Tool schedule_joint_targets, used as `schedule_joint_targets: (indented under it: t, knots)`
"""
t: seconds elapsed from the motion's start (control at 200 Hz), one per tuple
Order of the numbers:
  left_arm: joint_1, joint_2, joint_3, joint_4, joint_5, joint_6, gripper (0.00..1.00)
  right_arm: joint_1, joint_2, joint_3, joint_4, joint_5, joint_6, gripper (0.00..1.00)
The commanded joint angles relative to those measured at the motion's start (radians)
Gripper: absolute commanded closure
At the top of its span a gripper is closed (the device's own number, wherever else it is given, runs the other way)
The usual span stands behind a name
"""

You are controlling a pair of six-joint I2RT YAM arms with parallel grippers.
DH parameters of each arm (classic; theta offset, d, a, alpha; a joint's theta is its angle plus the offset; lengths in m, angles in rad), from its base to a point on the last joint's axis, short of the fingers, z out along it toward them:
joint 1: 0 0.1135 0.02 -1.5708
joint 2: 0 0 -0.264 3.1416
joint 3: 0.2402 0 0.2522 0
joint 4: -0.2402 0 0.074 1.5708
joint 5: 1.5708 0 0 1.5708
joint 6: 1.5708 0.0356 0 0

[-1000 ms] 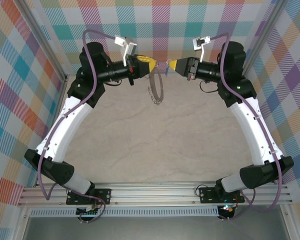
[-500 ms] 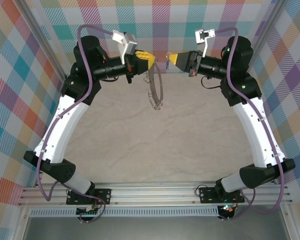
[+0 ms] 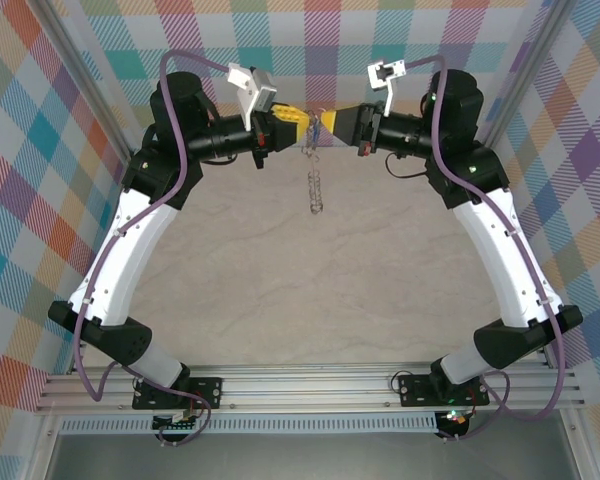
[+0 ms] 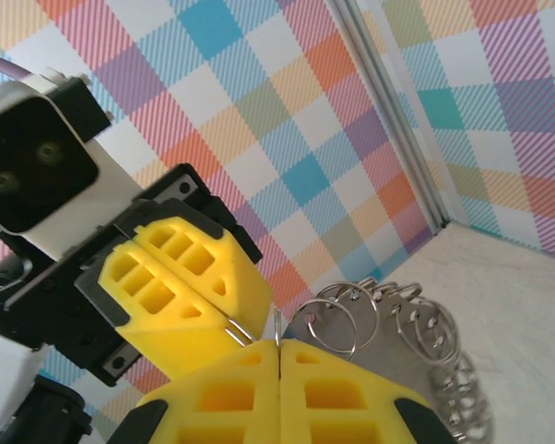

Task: Put the keys on the keyring

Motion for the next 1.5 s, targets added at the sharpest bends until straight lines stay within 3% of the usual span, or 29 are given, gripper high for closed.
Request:
schedule_joint_targets:
  t: [0.0,0.81,1.23,1.495]
  knots:
    - [-0.012,0.002,0.021,0.031,0.018,-0.008,1.0,0.016,-0.015,0.01,-0.025,0.068,-0.068,1.0]
    - [-0.012,0.036,0.029,0.082,0.034,-0.065,1.0,0.025,-0.01,0.037,-0.036,0.066,-0.088,1.0]
    - [-0.011,0.027,0.028,0.072,0.03,-0.058,1.0,0.025,-0.072,-0.001,-0.109,0.162,-0.149,1.0]
    - [-0.012,0.023,0.028,0.06,0.029,-0.051,1.0,0.024,-0.074,0.002,-0.097,0.118,-0.126,1.0]
